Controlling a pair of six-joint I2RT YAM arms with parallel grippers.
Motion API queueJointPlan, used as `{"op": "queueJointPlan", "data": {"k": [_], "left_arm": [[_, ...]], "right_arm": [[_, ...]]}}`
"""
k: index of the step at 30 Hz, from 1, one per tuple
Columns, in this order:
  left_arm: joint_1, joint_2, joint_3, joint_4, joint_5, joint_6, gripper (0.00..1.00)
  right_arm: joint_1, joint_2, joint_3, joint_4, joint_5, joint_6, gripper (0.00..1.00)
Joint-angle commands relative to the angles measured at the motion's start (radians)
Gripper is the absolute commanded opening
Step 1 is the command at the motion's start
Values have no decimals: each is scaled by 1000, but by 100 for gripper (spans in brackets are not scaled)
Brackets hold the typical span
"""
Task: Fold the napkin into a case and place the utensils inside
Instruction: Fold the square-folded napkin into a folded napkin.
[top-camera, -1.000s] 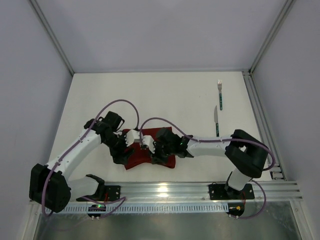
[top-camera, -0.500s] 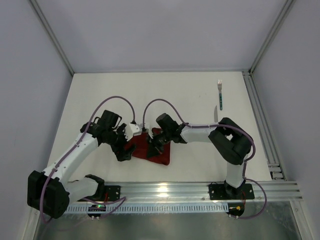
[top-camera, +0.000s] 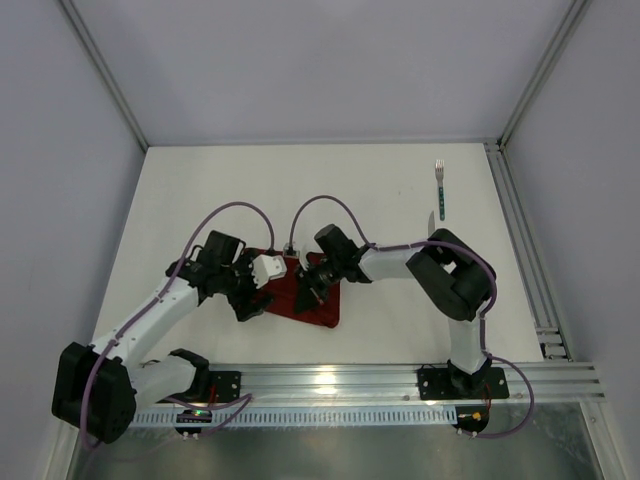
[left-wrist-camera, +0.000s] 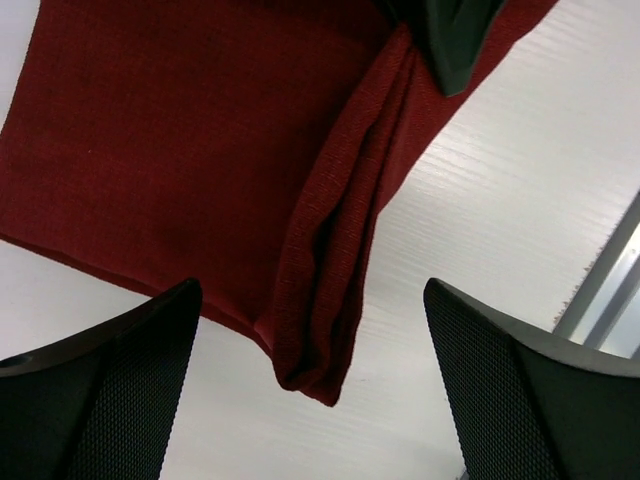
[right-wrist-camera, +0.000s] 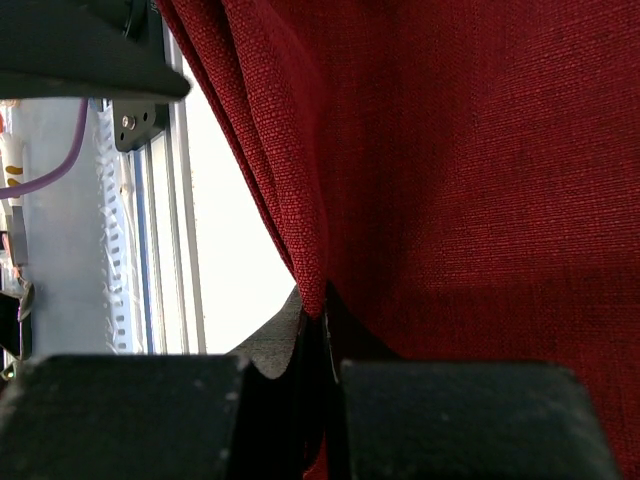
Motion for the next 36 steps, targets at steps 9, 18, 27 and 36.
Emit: {"op": "queueJointPlan", "data": {"k": [9, 18, 27, 36], "left_arm": [[0, -12, -36, 183, -29, -59, 38], [35, -3, -84, 176, -41, -78, 0], [89, -4, -48, 98, 65, -82, 0], [143, 2, 4, 61, 204, -97, 0]], "right_arm": [[1, 6, 59, -8, -3, -19, 4], [-9, -82, 43, -8, 20, 13, 49], [-100, -151, -74, 197, 175, 242, 31], [-101, -16, -105, 236, 241, 366, 4]]}}
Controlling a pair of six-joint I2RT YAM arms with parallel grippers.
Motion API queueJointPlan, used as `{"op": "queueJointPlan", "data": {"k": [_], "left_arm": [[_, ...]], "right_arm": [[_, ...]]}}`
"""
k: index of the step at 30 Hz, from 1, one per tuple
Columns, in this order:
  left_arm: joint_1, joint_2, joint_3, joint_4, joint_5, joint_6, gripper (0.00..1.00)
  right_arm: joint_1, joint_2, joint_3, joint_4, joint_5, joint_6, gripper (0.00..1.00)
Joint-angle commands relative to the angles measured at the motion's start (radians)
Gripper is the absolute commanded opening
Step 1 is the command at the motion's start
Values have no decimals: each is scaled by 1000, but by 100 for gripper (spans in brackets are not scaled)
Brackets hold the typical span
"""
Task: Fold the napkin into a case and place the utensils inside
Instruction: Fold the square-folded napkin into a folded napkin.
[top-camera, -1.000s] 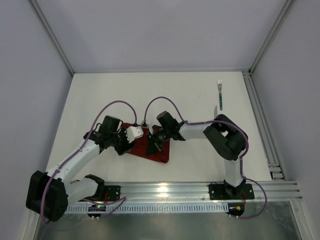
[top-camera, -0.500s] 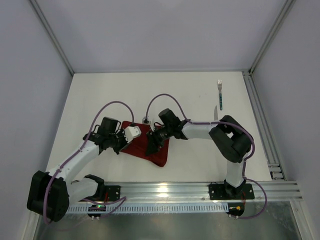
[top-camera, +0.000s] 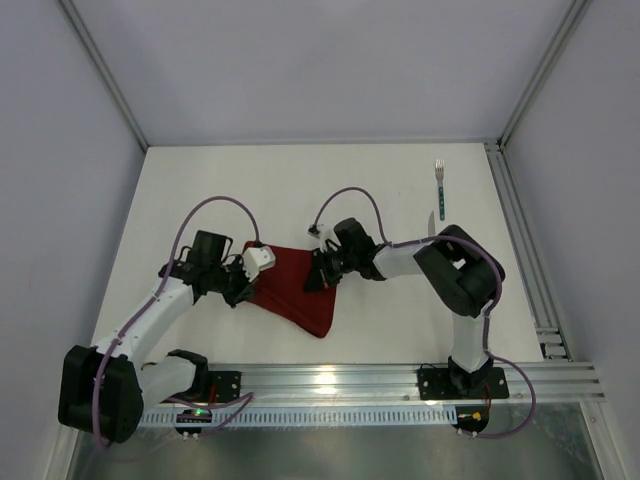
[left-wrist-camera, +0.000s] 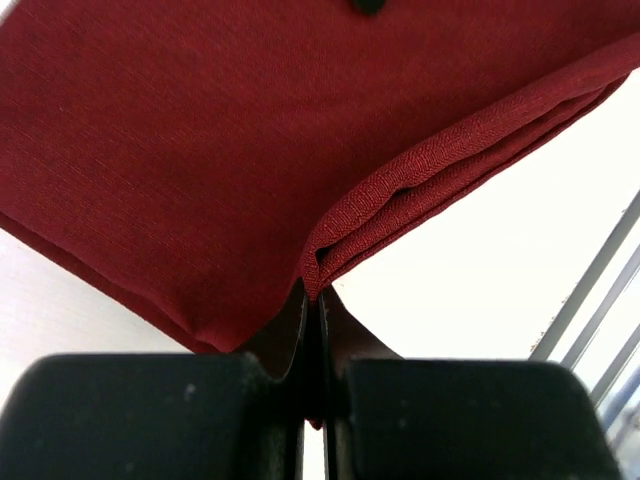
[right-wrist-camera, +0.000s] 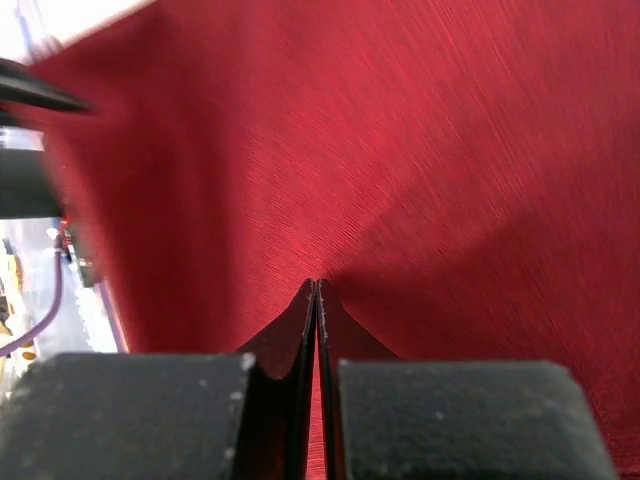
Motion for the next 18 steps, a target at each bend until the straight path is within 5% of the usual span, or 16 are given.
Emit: {"op": "queueJointPlan", "data": {"k": [1, 18], "left_arm": [[30, 6, 80, -15, 126, -27, 0], [136, 415, 305, 36, 212, -58, 0]], "right_arm": [[6, 20, -18, 24, 21, 56, 4], [-8, 99, 26, -131, -99, -82, 4]]}}
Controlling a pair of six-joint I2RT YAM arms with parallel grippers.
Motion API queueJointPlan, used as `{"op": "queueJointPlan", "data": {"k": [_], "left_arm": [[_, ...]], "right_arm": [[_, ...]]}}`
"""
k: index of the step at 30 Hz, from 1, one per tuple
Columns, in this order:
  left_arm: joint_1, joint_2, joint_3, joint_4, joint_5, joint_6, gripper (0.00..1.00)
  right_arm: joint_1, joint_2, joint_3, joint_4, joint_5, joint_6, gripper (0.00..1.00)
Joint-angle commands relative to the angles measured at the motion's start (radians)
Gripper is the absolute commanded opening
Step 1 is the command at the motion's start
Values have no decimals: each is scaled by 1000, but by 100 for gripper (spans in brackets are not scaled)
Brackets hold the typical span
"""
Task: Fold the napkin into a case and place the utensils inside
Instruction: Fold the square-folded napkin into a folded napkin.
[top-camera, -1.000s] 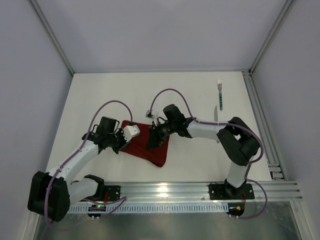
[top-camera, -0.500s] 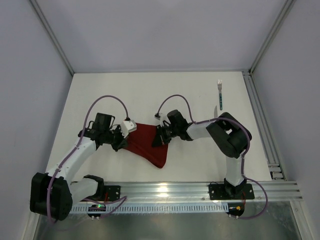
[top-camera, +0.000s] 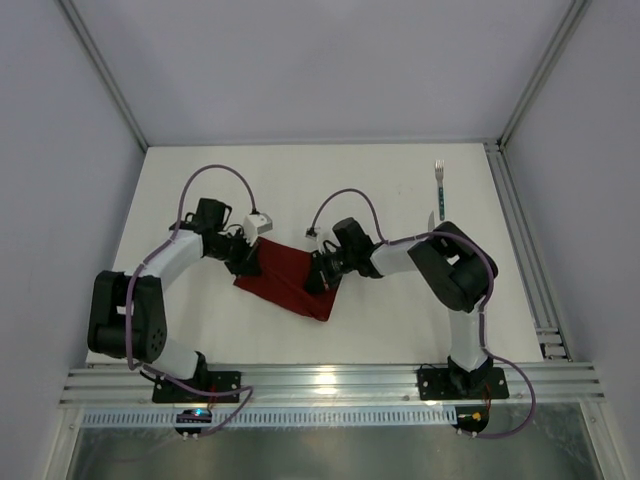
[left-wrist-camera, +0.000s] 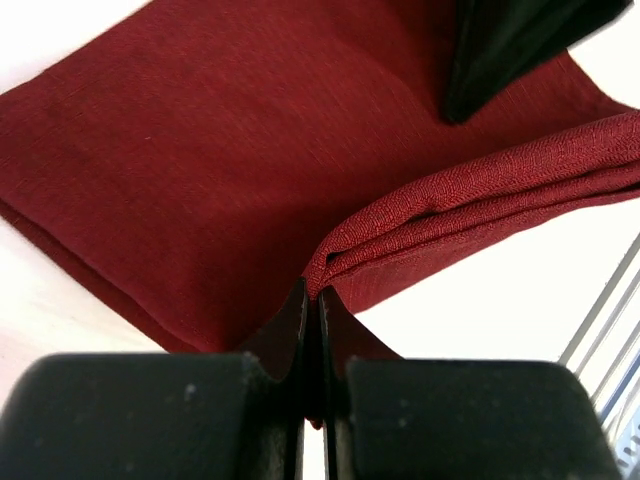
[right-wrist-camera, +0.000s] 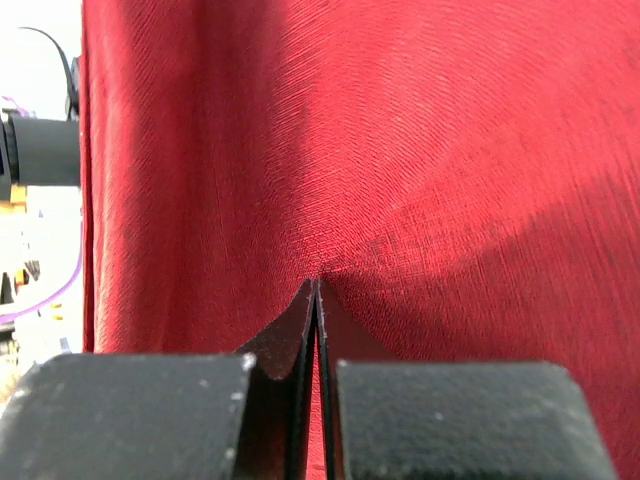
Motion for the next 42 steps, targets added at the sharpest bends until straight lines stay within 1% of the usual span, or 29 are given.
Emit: {"op": "queueJointPlan", "data": {"k": [1, 6, 9, 10, 12, 14, 16, 17, 21, 23, 25, 26, 27, 29, 31, 36, 42], "left_arm": [[14, 69, 73, 33, 47, -24, 0], [20, 141, 93, 39, 11, -20, 0], [23, 179, 93, 45, -17, -15, 0], [23, 189, 98, 45, -19, -15, 0], [23, 210, 102, 42, -12, -15, 0], [23, 216, 110, 33, 3, -6, 0], [23, 216, 111, 18, 9, 9, 0], [23, 216, 111, 15, 11, 14, 0], [23, 216, 110, 5, 11, 26, 0], [23, 215, 108, 4, 14, 28, 0], [23, 212, 108, 4, 17, 23, 0], [23, 209, 107, 8, 17, 20, 0], [23, 206, 105, 11, 15, 15, 0], [23, 198, 104, 21, 14, 0, 0], [23, 192, 96, 31, 11, -9, 0], [23, 187, 88, 44, 3, -28, 0], [23, 187, 85, 53, -6, -46, 0]], "right_arm": [[5, 42, 6, -115, -10, -90, 4], [5, 20, 14, -135, -19, -135, 4], [3, -4, 32, -158, -2, -144, 10], [3, -15, 36, -158, 7, -142, 15], [3, -58, 42, -156, 34, -121, 19], [0, -95, 43, -161, 105, -101, 30], [-2, -160, 45, -168, 189, -89, 33], [-2, -182, 45, -170, 220, -83, 38], [-11, -263, 42, -191, 369, -52, 45], [-21, -296, 40, -197, 437, -50, 46], [-23, -313, 29, -193, 464, -55, 49], [-22, -326, 22, -184, 462, -57, 49], [-23, -331, -1, -149, 420, -61, 54], [-15, -346, -30, -86, 360, -63, 71], [0, -354, -66, -73, 334, -72, 78], [66, -366, -103, -44, 292, -121, 84], [97, -356, -104, -58, 289, -158, 85]]}}
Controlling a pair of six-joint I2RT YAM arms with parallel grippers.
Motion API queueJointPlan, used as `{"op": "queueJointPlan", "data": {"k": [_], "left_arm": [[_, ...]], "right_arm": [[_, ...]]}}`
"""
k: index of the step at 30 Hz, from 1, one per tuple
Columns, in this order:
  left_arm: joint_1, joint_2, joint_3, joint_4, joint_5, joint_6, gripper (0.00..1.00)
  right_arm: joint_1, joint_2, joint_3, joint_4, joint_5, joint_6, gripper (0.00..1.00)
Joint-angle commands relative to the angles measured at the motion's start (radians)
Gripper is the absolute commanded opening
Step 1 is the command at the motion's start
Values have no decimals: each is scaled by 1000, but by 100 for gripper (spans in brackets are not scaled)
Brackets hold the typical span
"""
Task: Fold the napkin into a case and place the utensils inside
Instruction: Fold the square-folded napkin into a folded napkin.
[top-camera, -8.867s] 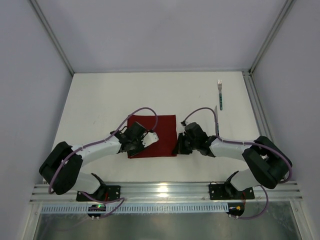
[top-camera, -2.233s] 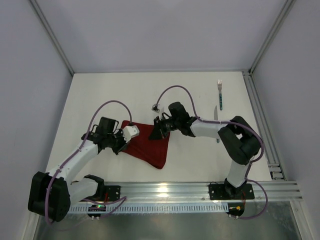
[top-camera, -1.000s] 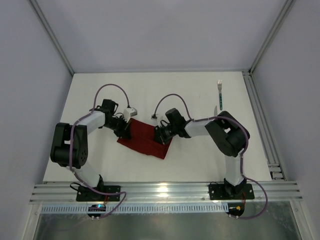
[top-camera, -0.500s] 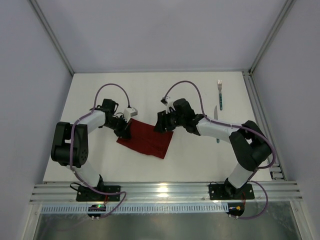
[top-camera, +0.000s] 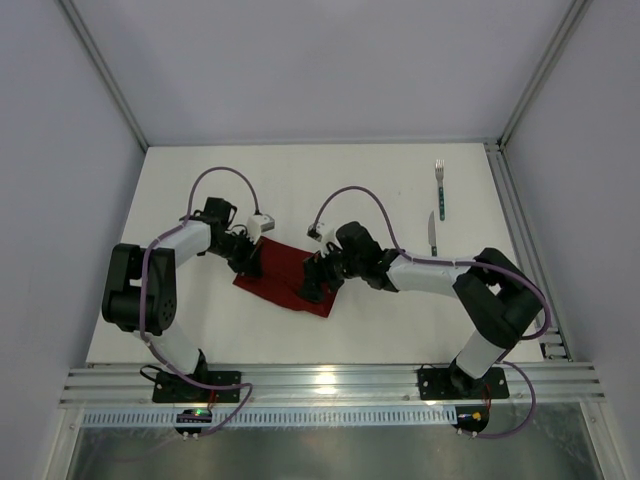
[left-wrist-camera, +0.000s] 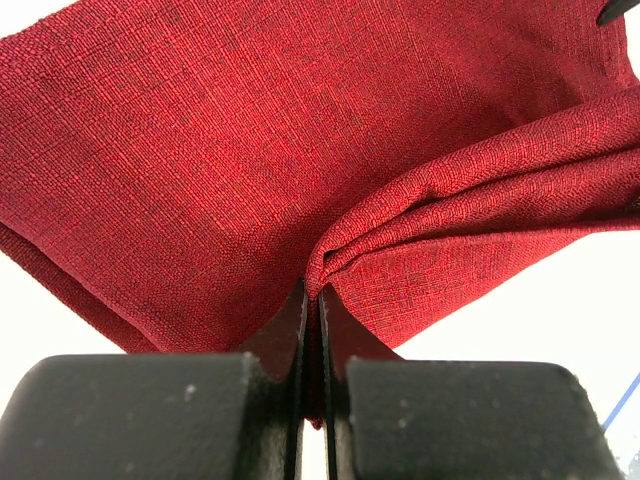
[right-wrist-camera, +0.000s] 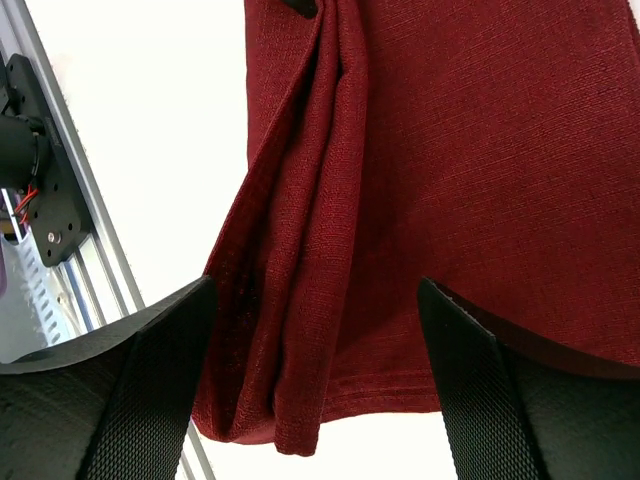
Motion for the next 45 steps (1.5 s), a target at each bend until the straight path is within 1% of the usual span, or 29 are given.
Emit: {"op": "queueJointPlan", "data": {"k": [1, 4, 7, 8, 12, 15, 17, 21, 22, 26, 29, 30, 33, 36, 37, 38, 40, 45], "left_arm": [[9, -30, 6, 30, -1, -18, 0], [9, -31, 6, 32, -4, -21, 0], [9, -33, 6, 32, -7, -21, 0], [9, -33, 3, 30, -11, -21, 0], [9, -34, 1, 30, -12, -15, 0], [9, -36, 1, 27, -14, -15, 0], [9, -37, -3, 28, -11, -15, 0], [9, -34, -5, 33, -7, -18, 0], [9, -34, -5, 33, -6, -18, 0], [9, -39, -7, 33, -7, -20, 0], [9, -46, -10, 35, -12, -18, 0], [9, -48, -10, 33, -12, -18, 0], [9, -50, -14, 33, -14, -20, 0], [9, -53, -19, 36, -20, -20, 0], [9, -54, -19, 35, -24, -20, 0], [9, -56, -20, 36, -26, -23, 0], [11, -63, -30, 51, -43, -30, 0], [14, -106, -50, 84, -67, -61, 0]], "right_arm": [[2, -23, 5, 40, -13, -40, 85], [3, -22, 11, 34, -21, -41, 85], [6, -38, 28, -9, 32, -51, 85], [6, -48, 34, -18, 72, -52, 85], [6, -95, 106, -102, 132, -66, 84], [11, -129, 129, -126, 148, -61, 84], [26, -140, 132, -148, 189, -77, 84], [101, -95, 175, -237, 243, -127, 85], [110, -63, 183, -245, 258, -132, 85], [129, 0, 196, -264, 306, -137, 85], [129, 43, 203, -259, 289, -150, 86], [127, 50, 203, -259, 286, -155, 84], [127, 70, 196, -248, 267, -160, 75], [114, 79, 181, -221, 231, -140, 56], [108, 83, 181, -227, 230, -132, 42], [104, 87, 180, -227, 232, -132, 37], [98, 92, 175, -225, 240, -127, 28], [60, 89, 134, -175, 204, -104, 15]]}}
